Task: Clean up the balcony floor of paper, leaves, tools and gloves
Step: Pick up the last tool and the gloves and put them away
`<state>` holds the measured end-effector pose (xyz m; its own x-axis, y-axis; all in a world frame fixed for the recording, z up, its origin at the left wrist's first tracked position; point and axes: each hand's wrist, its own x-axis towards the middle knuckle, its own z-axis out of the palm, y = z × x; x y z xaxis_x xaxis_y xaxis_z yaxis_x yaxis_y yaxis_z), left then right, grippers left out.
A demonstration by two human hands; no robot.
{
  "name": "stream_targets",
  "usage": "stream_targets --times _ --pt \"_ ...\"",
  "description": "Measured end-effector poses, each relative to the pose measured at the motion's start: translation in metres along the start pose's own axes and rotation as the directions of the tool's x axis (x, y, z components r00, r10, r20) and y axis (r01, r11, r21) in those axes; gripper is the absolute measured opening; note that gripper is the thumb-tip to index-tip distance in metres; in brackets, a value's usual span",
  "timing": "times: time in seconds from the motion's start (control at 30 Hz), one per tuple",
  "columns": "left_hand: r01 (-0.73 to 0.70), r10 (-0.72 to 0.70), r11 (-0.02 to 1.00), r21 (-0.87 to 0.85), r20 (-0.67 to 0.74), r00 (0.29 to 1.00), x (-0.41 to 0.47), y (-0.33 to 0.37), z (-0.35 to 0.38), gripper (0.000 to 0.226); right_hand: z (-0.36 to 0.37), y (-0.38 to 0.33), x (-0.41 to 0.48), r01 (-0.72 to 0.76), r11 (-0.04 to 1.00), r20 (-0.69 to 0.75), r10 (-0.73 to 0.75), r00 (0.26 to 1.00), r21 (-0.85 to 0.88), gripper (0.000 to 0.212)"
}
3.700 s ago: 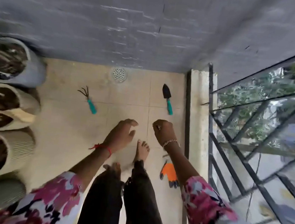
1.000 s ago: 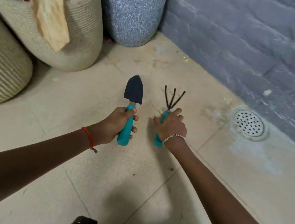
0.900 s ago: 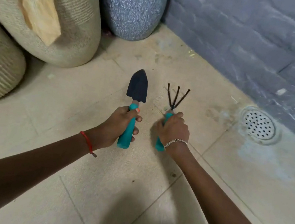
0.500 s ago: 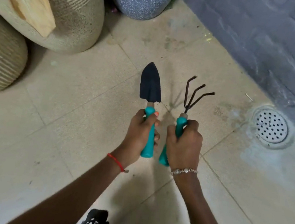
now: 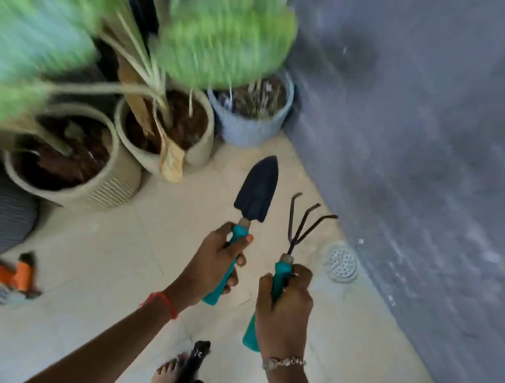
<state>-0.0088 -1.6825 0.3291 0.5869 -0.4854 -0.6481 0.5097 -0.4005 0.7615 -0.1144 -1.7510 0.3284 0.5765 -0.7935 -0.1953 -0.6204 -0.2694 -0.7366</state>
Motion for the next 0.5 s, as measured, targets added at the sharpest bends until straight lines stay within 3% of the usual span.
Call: stream_targets --times 0.23,0.33,0.5 --pt "-0.087 0.082 0.988 0.128 0.042 0.996 -0.169 0.200 -0.022 0.013 -0.143 -0.208 -0.049 0.090 0.996 0.073 -0.090 0.993 0.001 0.027" --pt "-0.127 0.129 0.984 0.127 -0.008 0.992 -0.243 0.250 -0.038 0.008 -0.184 -0.273 -0.085 0.153 0.988 0.075 -0.153 0.985 0.006 0.027" --pt "-0.172 0.172 0.985 0.013 -0.114 0.978 -0.367 0.280 -0.080 0.012 -0.229 -0.341 -0.163 0.412 0.910 0.141 -0.404 0.904 -0.038 0.027"
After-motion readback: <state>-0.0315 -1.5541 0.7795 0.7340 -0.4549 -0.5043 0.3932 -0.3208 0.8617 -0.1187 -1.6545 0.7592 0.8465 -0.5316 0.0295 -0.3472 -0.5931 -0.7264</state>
